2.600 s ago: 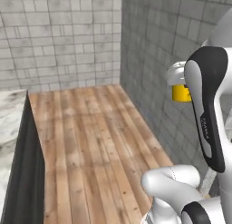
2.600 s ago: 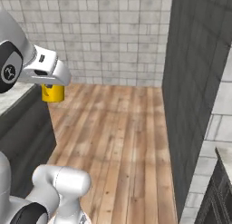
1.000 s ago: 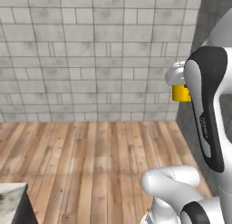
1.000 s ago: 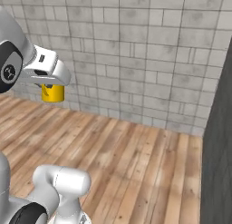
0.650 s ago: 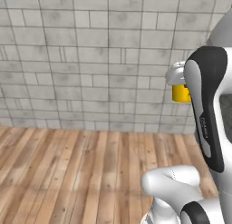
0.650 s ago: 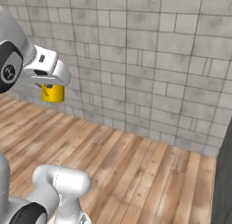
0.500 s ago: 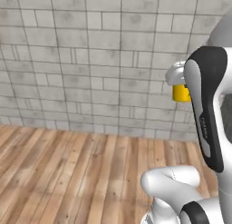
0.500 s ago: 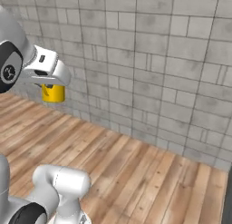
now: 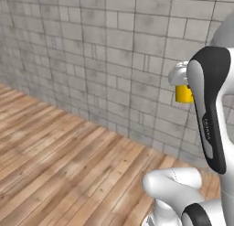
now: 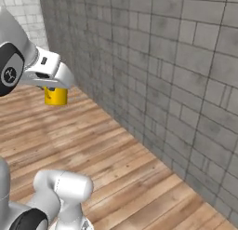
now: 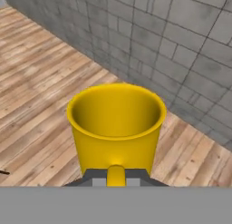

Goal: There is a tray on the dining counter. Grab the cup, mug, and pitcher and place them on the tray. The pitcher may be placed next to the tray if it cannot fit the tray.

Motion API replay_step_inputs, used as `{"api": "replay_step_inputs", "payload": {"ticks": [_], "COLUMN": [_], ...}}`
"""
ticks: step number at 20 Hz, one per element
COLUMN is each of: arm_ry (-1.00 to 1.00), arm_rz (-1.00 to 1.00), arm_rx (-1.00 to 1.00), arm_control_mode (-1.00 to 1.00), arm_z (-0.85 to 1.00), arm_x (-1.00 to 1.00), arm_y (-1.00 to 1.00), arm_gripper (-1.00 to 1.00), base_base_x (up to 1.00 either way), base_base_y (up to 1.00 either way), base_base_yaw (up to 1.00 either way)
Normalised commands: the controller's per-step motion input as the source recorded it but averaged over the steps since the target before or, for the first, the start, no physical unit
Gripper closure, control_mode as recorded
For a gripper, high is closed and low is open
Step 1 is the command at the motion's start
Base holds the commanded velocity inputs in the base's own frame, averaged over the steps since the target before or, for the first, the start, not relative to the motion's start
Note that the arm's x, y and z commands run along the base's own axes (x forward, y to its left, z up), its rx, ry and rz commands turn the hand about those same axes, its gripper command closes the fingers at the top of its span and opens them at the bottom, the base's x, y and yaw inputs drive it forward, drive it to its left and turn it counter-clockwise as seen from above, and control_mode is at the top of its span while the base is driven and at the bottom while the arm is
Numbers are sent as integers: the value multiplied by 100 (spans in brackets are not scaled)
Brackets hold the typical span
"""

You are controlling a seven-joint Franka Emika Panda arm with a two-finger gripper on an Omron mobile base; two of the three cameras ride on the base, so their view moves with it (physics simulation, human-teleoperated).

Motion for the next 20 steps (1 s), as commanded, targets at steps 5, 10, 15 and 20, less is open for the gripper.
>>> {"api": "replay_step_inputs", "payload": {"ticks": [5, 10, 15, 20], "arm_ry": [0, 0, 0, 0], "arm_rz": [0, 0, 0, 0], "arm_rx": [0, 0, 0, 0], "arm_control_mode": [100, 100, 100, 100], "arm_z": [0, 0, 0, 0], "arm_x": [0, 0, 0, 0], "arm_y": [0, 0, 0, 0], "arm_gripper": [100, 100, 100, 100], "base_base_x": [100, 100, 79, 97], "base_base_y": [-4, -4, -27, -37], "base_base_yaw": [74, 74, 59, 47]}}
